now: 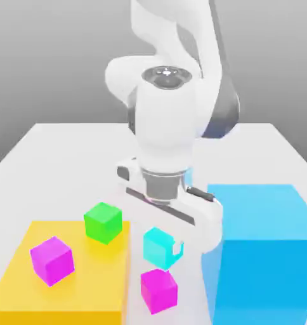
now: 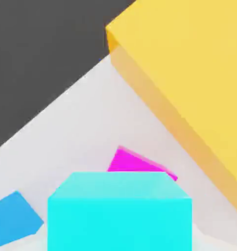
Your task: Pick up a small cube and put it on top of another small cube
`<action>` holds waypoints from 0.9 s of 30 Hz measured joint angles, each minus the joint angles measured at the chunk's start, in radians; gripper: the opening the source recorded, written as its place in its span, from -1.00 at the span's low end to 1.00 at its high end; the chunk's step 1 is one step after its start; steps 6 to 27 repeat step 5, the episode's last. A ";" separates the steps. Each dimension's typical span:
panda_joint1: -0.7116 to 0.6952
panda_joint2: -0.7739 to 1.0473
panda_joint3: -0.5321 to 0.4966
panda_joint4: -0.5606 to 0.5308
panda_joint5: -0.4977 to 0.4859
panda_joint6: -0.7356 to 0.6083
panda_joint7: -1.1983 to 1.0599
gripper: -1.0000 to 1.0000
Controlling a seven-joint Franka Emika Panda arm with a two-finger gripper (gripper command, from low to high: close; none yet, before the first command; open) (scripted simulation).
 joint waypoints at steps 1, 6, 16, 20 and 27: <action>0.000 0.033 0.001 0.000 0.002 0.032 0.000 -1.00; -0.001 0.088 0.003 0.000 0.006 0.085 -0.002 1.00; -0.001 0.088 0.003 0.000 0.006 0.085 -0.002 1.00; -0.001 0.088 0.003 0.000 0.006 0.085 -0.002 1.00; -0.001 0.088 0.003 0.000 0.006 0.085 -0.002 1.00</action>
